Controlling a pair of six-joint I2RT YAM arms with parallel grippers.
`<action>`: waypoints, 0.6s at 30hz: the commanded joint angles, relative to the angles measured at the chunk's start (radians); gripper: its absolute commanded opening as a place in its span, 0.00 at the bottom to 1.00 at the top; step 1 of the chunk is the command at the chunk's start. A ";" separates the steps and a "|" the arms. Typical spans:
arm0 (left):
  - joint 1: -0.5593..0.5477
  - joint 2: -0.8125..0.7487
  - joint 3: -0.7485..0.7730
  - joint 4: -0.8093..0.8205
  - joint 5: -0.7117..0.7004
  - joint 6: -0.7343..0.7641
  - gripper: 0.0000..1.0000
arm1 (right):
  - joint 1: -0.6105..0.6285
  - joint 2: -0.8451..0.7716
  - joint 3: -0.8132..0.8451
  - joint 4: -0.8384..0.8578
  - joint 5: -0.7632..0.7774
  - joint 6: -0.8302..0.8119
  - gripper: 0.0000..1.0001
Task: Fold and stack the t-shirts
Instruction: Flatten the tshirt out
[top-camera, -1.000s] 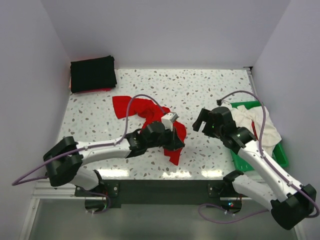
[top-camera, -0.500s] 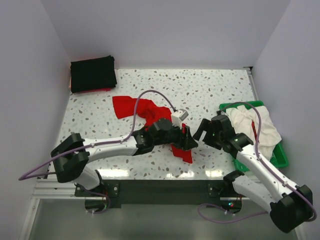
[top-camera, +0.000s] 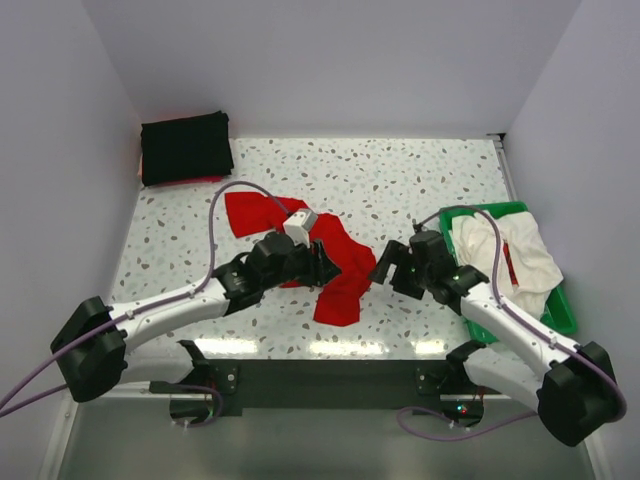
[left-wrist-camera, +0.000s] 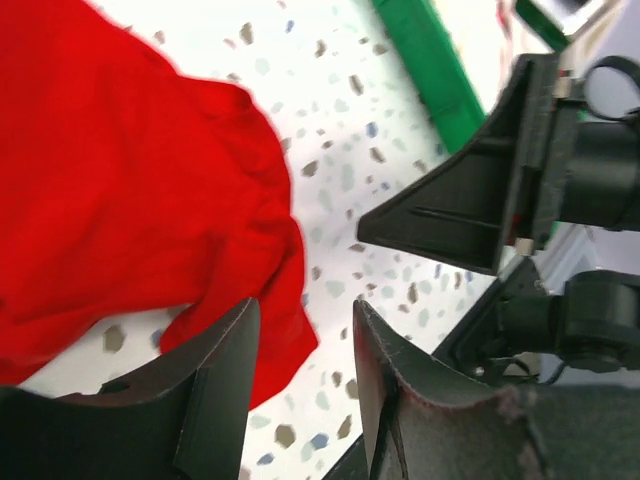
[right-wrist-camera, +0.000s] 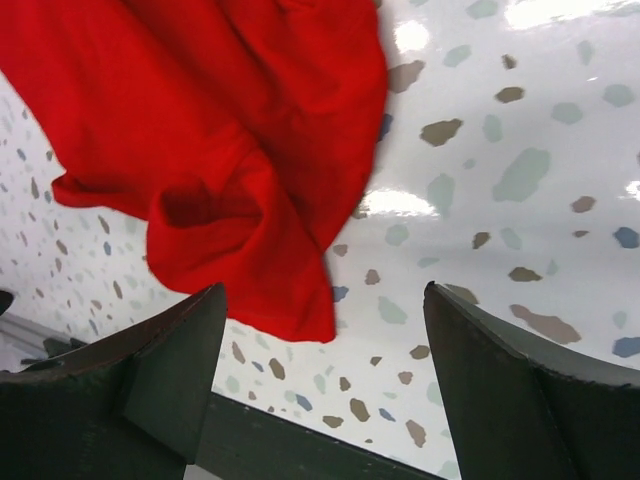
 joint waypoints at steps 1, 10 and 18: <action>0.001 -0.051 -0.037 -0.081 -0.110 0.009 0.47 | 0.064 0.015 0.027 0.076 0.012 0.046 0.82; 0.107 -0.109 -0.082 -0.193 -0.175 -0.011 0.59 | 0.329 0.245 0.139 0.125 0.253 0.062 0.83; 0.171 -0.124 -0.100 -0.210 -0.173 0.013 0.60 | 0.359 0.392 0.228 0.151 0.358 0.039 0.60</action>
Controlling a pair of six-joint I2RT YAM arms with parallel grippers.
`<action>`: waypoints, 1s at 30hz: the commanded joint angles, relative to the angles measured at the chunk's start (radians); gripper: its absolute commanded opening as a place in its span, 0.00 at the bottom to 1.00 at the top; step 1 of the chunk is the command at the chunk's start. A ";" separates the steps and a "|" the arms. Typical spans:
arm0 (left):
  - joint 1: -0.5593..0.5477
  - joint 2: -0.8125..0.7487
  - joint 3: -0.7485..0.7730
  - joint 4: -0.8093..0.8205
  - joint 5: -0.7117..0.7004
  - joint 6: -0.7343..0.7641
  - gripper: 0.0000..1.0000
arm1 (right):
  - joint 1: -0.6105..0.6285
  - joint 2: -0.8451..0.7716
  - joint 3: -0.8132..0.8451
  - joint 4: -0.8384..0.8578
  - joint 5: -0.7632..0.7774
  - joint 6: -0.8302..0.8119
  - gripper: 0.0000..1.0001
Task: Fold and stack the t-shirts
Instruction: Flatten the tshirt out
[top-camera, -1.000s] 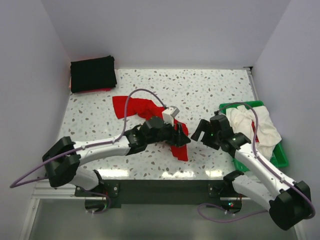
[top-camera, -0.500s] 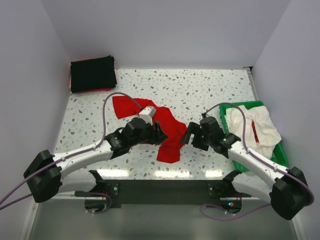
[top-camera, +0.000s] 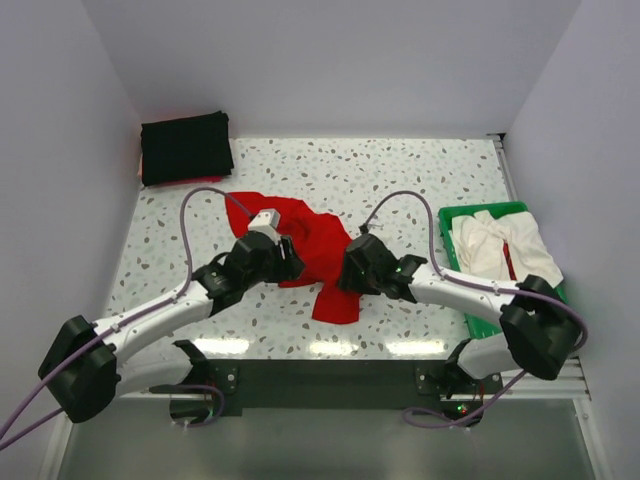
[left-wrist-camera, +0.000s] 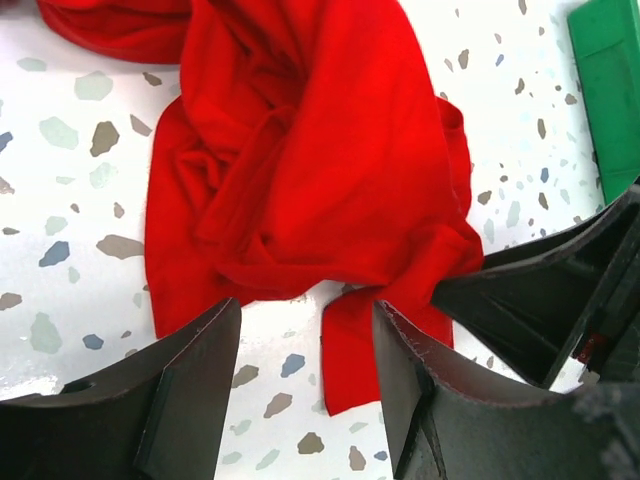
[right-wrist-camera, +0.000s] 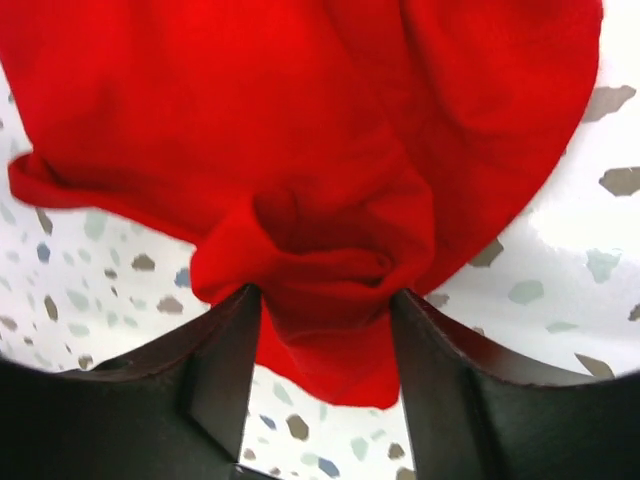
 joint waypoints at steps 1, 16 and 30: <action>0.016 -0.004 -0.013 -0.010 -0.025 0.012 0.60 | 0.004 0.051 0.068 0.030 0.111 -0.006 0.56; 0.035 0.092 -0.096 0.014 -0.047 -0.106 0.52 | -0.107 -0.155 0.222 -0.290 0.279 -0.176 0.00; 0.034 0.270 -0.090 0.092 -0.048 -0.136 0.56 | -0.158 -0.179 0.243 -0.294 0.231 -0.228 0.00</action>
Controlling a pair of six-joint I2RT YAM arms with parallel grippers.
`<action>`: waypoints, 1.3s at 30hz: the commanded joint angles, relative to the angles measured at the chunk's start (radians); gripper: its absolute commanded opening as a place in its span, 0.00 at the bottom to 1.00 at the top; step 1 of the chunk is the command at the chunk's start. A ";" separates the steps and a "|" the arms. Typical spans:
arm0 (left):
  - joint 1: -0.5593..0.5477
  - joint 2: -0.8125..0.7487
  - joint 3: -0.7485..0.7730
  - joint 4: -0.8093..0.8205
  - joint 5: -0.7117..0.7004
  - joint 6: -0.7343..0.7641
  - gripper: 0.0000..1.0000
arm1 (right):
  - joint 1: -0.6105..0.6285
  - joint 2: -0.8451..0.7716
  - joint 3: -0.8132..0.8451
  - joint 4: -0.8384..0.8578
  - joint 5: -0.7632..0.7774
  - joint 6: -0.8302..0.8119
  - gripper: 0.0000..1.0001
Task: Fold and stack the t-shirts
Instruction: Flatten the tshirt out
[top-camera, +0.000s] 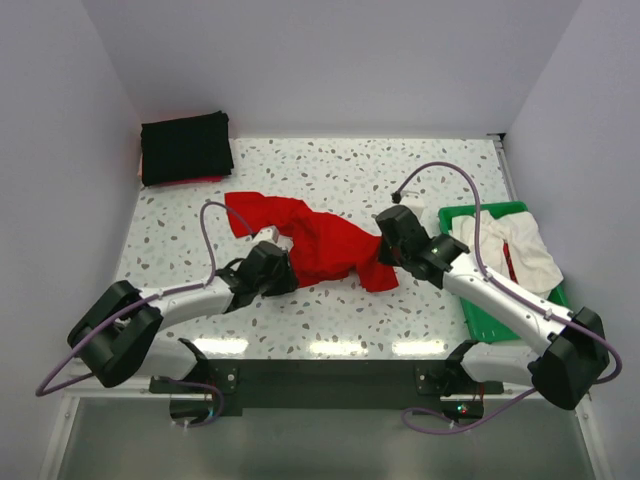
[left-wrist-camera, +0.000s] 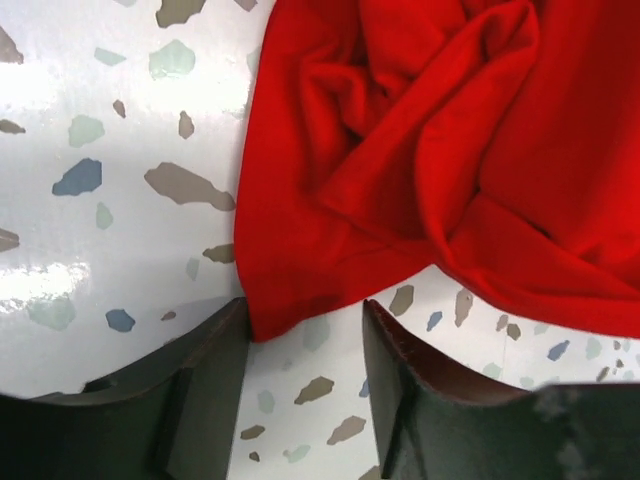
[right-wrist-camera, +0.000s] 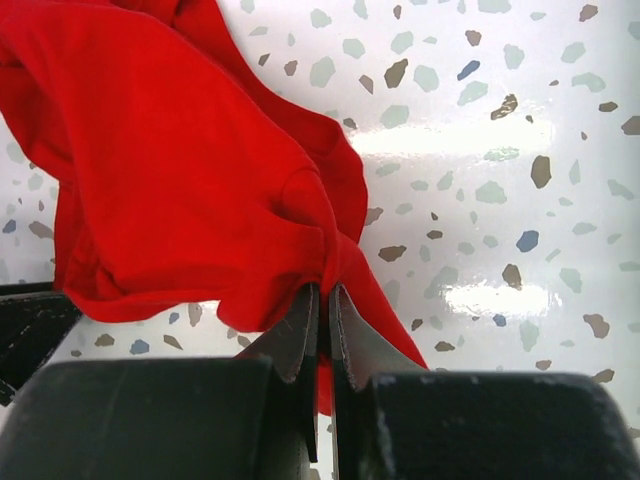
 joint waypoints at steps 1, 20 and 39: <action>0.006 0.059 0.020 -0.006 -0.040 -0.016 0.52 | -0.025 -0.019 0.050 -0.011 0.012 -0.031 0.00; 0.547 -0.357 0.152 -0.292 -0.145 0.019 0.00 | -0.315 -0.068 0.101 -0.074 -0.077 -0.139 0.00; 0.420 -0.283 0.174 -0.244 0.114 0.206 0.57 | -0.326 -0.059 0.044 -0.022 -0.110 -0.157 0.00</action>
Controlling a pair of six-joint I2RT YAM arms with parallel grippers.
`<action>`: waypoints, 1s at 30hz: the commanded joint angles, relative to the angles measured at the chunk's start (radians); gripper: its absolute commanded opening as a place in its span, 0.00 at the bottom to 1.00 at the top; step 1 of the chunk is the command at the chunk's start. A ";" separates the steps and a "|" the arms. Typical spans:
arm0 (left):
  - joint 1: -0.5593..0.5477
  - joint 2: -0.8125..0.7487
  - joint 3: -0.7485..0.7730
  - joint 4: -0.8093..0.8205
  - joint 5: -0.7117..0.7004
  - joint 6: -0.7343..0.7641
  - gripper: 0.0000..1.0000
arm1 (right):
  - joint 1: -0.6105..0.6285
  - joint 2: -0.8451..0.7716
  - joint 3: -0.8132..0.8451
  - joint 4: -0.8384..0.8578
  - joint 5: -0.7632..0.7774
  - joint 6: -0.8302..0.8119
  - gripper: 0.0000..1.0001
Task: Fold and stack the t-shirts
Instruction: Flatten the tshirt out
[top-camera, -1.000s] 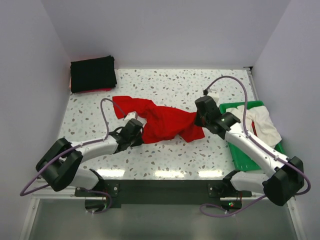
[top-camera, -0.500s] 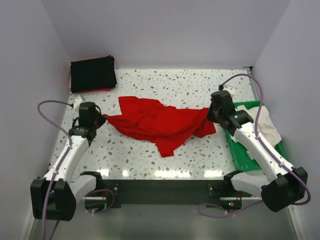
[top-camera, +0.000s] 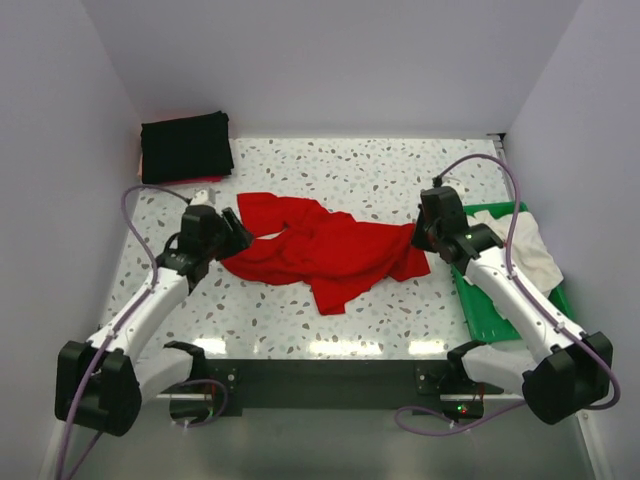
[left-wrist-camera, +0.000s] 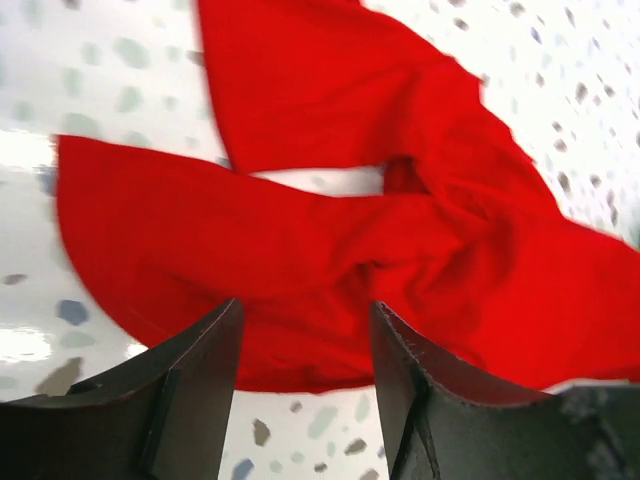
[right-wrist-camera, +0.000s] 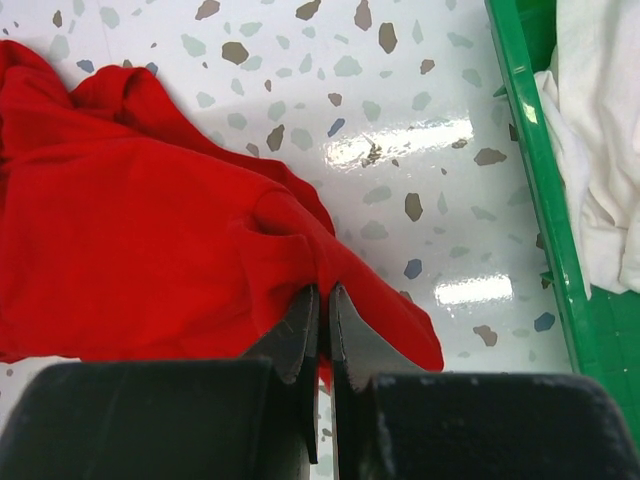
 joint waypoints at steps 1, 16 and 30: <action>-0.125 -0.047 0.010 -0.029 -0.038 0.053 0.56 | -0.010 0.004 0.019 0.032 0.006 -0.025 0.00; -0.697 0.212 -0.023 0.138 -0.069 -0.132 0.58 | -0.014 0.036 0.042 0.052 -0.012 -0.025 0.00; -0.748 0.419 0.045 0.279 -0.026 -0.164 0.43 | -0.017 0.034 0.054 0.047 -0.003 -0.028 0.00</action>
